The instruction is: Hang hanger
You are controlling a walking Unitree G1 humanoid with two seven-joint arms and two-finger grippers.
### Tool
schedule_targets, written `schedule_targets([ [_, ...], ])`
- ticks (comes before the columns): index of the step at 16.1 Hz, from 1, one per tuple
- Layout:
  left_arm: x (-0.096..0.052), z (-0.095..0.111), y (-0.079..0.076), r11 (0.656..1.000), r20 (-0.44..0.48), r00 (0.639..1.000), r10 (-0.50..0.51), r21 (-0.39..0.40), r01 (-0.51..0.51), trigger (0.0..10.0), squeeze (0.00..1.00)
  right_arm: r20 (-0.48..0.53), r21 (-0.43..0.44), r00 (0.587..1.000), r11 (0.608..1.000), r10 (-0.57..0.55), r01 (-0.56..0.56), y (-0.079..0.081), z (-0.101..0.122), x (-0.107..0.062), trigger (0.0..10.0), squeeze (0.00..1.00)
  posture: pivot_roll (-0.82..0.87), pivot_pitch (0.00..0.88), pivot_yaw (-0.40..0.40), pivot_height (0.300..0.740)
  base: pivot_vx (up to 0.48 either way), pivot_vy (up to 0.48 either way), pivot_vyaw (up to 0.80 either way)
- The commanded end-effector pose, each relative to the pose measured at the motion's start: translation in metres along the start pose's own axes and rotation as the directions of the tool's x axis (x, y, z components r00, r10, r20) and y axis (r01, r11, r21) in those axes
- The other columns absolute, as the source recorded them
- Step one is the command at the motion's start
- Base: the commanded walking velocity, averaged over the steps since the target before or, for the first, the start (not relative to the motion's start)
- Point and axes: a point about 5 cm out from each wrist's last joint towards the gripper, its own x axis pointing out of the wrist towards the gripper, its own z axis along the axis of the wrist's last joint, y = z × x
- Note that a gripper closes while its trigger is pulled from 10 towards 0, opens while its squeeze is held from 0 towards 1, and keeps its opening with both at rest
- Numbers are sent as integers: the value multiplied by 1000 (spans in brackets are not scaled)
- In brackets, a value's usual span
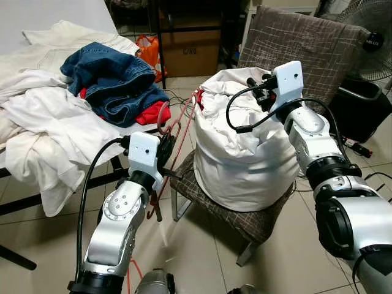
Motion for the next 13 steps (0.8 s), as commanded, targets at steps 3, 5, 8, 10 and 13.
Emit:
schedule_targets([
  [3,2,2,2,1000,16,1000,2,12,-3,10000,0,14,-5,1000,1000,0,0,-7,10,3,10000,1000,162,0,-20,716,0,0,0],
  [5,2,2,0,1000,16,1000,-1,11,1,10000,0,-12,31,999,999,-38,38,-11,6,2,10000,1000,163,0,-15,716,0,0,0],
  [8,-2,1,3,1000,8,1000,8,15,-8,10000,0,-24,48,999,998,-28,29,-10,8,4,10000,1000,177,0,-18,716,0,0,0],
  [10,-2,1,4,1000,8,1000,15,14,-15,10000,0,-11,38,1000,999,3,-2,-3,9,6,10000,1000,176,0,-21,716,0,0,0],
  [13,-1,1,3,1000,7,1000,17,7,-17,10000,0,-28,15,999,1000,19,-19,2,4,6,10000,1000,167,0,-20,716,0,0,0],
])
